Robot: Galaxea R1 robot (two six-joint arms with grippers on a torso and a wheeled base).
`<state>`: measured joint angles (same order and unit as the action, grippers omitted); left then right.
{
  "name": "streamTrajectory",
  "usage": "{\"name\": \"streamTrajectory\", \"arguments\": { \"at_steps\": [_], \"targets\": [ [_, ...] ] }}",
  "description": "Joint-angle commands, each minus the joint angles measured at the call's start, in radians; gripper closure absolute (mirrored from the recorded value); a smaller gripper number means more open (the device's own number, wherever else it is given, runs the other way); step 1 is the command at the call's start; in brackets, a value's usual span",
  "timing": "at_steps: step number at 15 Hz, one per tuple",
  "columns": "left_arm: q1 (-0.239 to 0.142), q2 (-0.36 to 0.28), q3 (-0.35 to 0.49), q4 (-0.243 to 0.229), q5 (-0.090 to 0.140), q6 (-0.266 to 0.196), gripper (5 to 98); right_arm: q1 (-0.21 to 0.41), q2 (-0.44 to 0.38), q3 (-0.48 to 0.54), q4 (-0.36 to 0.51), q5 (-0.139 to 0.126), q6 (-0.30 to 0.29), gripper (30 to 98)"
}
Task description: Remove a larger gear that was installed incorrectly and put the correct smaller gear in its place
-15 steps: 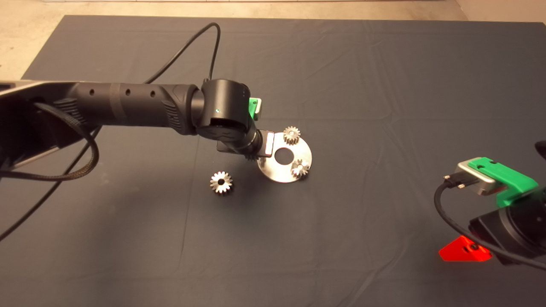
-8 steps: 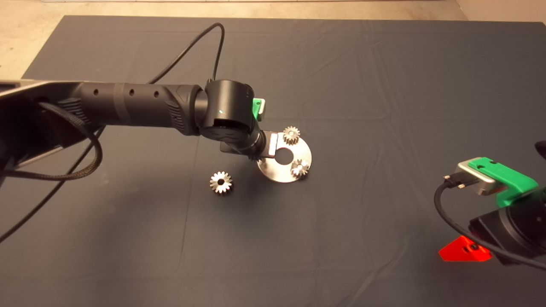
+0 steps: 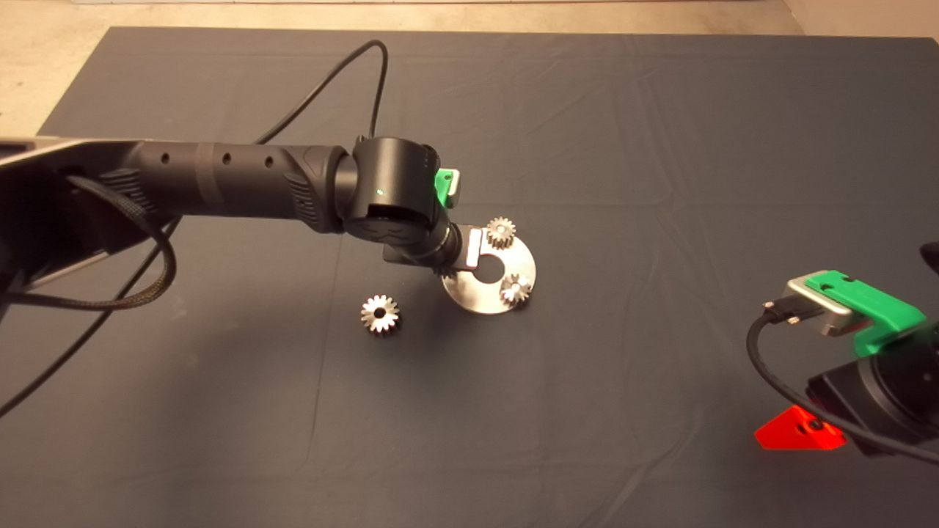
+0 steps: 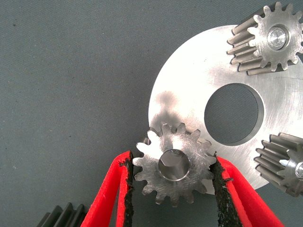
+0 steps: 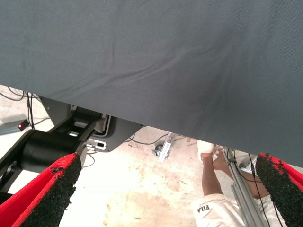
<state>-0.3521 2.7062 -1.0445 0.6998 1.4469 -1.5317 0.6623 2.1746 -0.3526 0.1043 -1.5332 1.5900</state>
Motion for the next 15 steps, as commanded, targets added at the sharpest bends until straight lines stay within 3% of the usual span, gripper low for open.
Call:
{"name": "streamTrajectory", "arguments": {
  "at_steps": [1,6,9,15],
  "targets": [
    [-0.019,0.002,0.014,0.017,-0.002,-0.004,68.4,0.016,0.001,0.003,-0.026,-0.125,-0.001,30.8],
    [-0.019,0.004,0.014,0.044,-0.003,-0.013,68.4,0.016,0.001,0.003,-0.026,-0.125,-0.001,30.8],
    [-0.019,0.001,0.014,0.058,-0.020,-0.031,68.4,0.016,0.000,0.003,-0.026,-0.125,-0.001,30.8],
    [-0.016,-0.001,0.019,0.073,-0.020,-0.052,68.4,0.016,0.001,0.003,-0.026,-0.125,-0.001,30.8]
  ]
}}
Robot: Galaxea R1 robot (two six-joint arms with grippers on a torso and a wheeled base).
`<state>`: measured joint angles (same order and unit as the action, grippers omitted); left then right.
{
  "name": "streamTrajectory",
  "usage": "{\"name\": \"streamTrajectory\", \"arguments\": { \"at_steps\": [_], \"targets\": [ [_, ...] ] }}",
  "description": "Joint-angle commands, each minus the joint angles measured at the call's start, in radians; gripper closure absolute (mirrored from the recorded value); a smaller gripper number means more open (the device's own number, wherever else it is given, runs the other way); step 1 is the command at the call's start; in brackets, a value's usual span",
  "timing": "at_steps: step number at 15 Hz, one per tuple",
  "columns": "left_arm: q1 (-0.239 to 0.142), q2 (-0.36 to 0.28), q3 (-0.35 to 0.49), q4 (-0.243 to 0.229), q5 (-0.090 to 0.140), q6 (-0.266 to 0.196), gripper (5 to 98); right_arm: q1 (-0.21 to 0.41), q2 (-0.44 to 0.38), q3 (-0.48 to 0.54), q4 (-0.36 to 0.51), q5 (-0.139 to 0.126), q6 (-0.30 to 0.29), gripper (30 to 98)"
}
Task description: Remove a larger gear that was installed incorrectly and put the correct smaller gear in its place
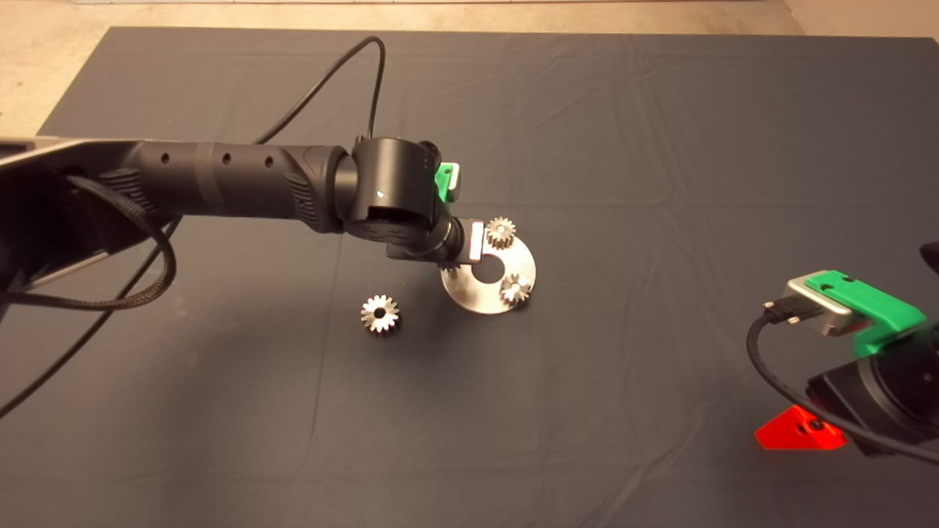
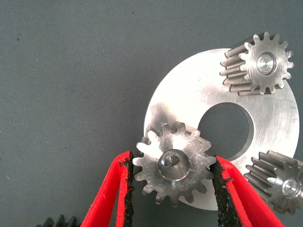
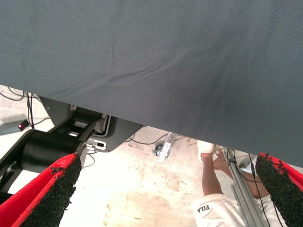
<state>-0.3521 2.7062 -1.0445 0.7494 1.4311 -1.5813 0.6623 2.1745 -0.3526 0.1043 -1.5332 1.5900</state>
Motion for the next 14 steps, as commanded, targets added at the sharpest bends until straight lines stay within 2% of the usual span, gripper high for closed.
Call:
{"name": "streamTrajectory", "arguments": {
  "at_steps": [1,14],
  "targets": [
    [-0.016,0.002,0.019,0.024,-0.004,-0.002,68.4,0.016,0.002,0.003,-0.026,-0.125,-0.001,30.8],
    [-0.013,-0.019,0.048,0.038,-0.001,-0.003,68.4,0.014,0.003,0.003,-0.026,-0.125,-0.001,30.8]
  ]
}}
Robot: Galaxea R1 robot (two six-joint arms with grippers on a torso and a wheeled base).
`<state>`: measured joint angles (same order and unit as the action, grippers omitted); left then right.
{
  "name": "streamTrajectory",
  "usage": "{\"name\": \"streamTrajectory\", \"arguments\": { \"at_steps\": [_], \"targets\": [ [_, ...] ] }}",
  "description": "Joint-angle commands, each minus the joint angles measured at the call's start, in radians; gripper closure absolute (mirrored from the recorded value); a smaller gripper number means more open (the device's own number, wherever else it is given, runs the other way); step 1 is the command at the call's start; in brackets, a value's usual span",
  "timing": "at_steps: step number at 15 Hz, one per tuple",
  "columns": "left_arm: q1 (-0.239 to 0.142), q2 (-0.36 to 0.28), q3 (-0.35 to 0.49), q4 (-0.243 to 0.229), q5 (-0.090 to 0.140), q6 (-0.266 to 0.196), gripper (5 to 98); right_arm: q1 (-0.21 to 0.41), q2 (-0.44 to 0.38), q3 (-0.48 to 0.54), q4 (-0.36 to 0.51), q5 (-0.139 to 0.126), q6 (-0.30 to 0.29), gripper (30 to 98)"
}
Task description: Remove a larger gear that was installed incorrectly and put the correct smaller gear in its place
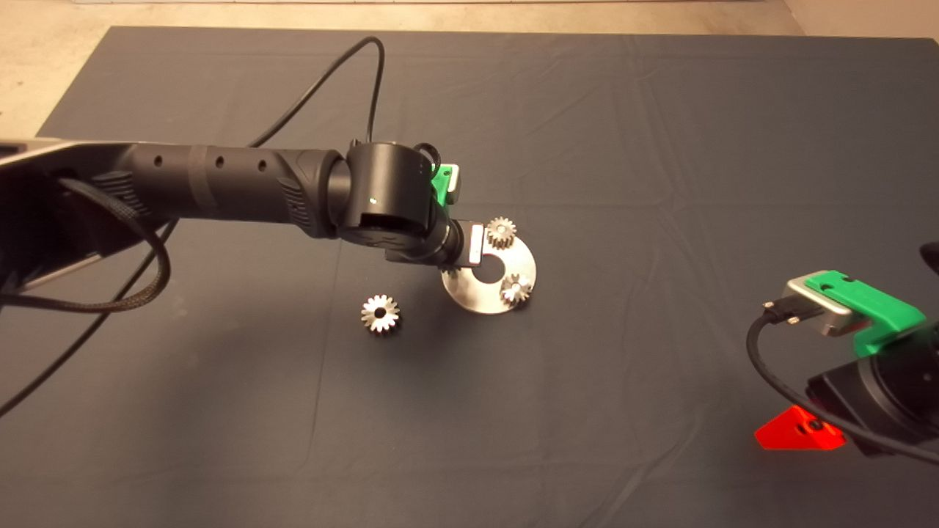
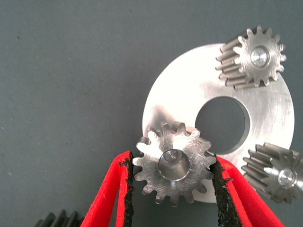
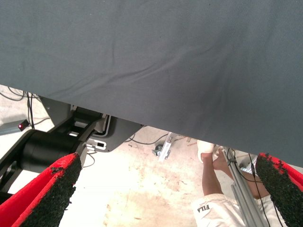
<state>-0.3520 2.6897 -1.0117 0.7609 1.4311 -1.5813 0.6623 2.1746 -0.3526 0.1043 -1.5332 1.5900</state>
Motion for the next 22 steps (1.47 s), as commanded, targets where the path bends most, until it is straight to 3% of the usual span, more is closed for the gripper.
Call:
{"name": "streamTrajectory", "arguments": {
  "at_steps": [1,16,19,22],
  "targets": [
    [-0.013,-0.003,0.015,0.026,-0.003,-0.003,68.4,0.014,0.003,0.003,-0.026,-0.125,-0.001,30.8],
    [0.010,0.002,0.013,0.075,0.002,-0.002,68.4,0.014,0.001,0.003,-0.026,-0.125,0.001,30.8],
    [0.034,0.002,0.016,0.097,0.005,-0.002,68.4,0.014,0.001,0.003,-0.026,-0.125,0.000,30.8],
    [0.036,0.000,0.015,0.098,0.006,0.000,68.5,0.014,0.001,0.002,-0.026,-0.125,0.001,30.8]
  ]
}}
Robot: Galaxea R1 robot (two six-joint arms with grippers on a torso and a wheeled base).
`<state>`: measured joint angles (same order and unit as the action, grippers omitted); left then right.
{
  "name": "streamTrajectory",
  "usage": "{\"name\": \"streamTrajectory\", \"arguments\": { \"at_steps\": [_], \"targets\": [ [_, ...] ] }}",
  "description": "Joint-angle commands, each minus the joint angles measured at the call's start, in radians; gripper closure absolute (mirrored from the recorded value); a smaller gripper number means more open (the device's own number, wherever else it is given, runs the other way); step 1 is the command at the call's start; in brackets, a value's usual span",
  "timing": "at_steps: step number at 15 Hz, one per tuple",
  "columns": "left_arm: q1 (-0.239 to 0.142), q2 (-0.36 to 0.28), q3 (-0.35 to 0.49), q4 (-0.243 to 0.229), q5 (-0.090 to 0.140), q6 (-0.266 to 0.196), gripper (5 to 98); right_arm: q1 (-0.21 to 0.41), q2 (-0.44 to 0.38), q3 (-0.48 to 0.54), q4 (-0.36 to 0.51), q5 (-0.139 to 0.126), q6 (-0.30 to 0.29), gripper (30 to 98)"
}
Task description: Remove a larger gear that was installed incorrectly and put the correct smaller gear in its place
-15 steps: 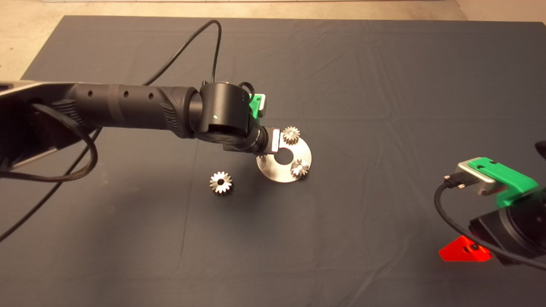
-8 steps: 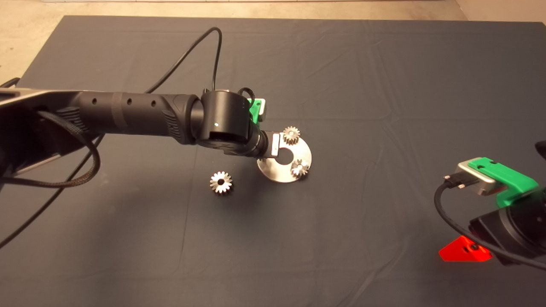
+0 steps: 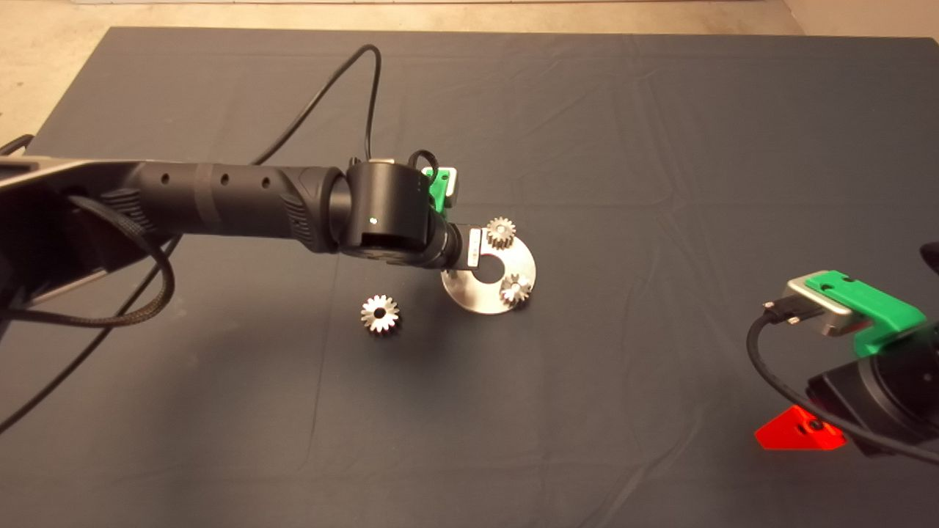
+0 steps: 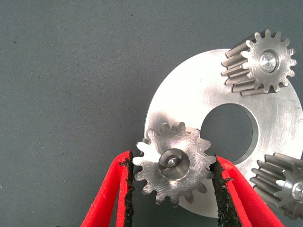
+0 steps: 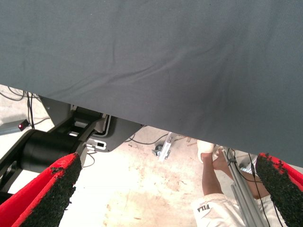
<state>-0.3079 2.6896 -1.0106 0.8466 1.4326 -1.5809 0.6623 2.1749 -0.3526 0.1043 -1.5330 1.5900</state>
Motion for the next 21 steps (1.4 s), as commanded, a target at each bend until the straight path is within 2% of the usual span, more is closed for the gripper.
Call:
{"name": "streamTrajectory", "arguments": {
  "at_steps": [1,10,21],
  "targets": [
    [-0.008,0.002,0.014,0.012,0.005,-0.001,69.0,0.014,0.001,0.003,-0.026,-0.125,0.001,30.8],
    [-0.008,-0.003,0.049,0.012,0.006,-0.003,69.0,0.014,0.002,0.002,-0.026,-0.125,0.001,30.8],
    [-0.008,-0.001,0.017,0.029,0.008,0.009,69.0,0.014,0.001,0.003,-0.026,-0.125,0.001,30.8]
  ]
}}
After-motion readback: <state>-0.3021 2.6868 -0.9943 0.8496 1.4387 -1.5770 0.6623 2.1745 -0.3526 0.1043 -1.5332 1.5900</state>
